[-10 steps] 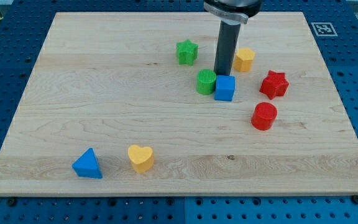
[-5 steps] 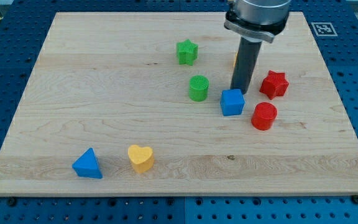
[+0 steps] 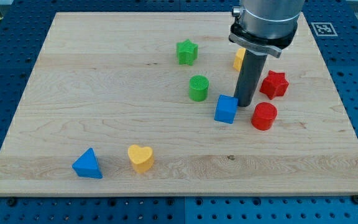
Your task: Push the blue cube to the bottom center of the board
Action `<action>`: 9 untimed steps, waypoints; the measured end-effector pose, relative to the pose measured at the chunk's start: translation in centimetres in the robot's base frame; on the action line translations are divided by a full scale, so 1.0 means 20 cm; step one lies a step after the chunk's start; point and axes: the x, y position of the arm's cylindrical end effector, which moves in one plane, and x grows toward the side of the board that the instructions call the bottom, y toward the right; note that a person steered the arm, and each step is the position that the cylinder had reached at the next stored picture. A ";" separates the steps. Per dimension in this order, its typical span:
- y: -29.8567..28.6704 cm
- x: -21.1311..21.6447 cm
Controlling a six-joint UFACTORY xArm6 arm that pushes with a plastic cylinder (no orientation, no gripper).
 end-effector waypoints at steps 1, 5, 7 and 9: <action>-0.07 0.09; -0.44 0.16; -0.64 0.18; -0.63 0.20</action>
